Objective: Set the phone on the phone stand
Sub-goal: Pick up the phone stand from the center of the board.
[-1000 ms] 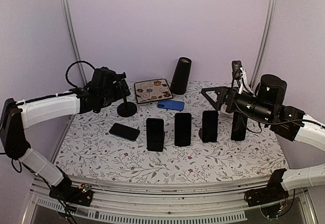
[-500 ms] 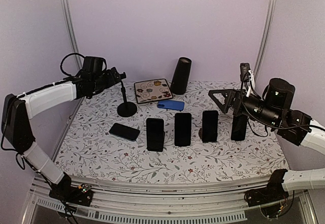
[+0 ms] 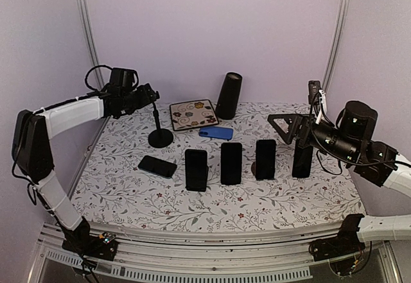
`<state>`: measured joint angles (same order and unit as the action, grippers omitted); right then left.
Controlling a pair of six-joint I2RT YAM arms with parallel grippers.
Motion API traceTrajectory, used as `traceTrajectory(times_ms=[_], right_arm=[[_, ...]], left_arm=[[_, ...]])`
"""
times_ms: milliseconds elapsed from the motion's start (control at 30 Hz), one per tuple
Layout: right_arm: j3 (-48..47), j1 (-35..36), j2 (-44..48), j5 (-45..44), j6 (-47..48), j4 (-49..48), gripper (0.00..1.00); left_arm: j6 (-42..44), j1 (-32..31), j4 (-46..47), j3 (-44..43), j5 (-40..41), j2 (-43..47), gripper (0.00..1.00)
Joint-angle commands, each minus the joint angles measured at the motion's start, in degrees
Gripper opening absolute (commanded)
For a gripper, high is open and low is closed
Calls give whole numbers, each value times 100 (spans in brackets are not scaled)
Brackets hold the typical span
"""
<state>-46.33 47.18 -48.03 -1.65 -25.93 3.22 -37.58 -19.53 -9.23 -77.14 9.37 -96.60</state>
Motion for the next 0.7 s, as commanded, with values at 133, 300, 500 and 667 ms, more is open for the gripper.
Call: traceTrajectory(times_ms=[133,300,500,667], right_arm=[[34,2,84,-134,-22,82,99],[-23,8,81,-127,-2,112,99],[-127,3,80,-151,33,223,99],[-182,2,126,-199,66,326,99]], left_arm=[[362,-260,-192,-151,509,-386,74],[520,-368,-280,-423,862,-718,68],[695,-496,-384,-903,1105,-1253,60],[854,-618,-513,-1291,1522,-1553,56]])
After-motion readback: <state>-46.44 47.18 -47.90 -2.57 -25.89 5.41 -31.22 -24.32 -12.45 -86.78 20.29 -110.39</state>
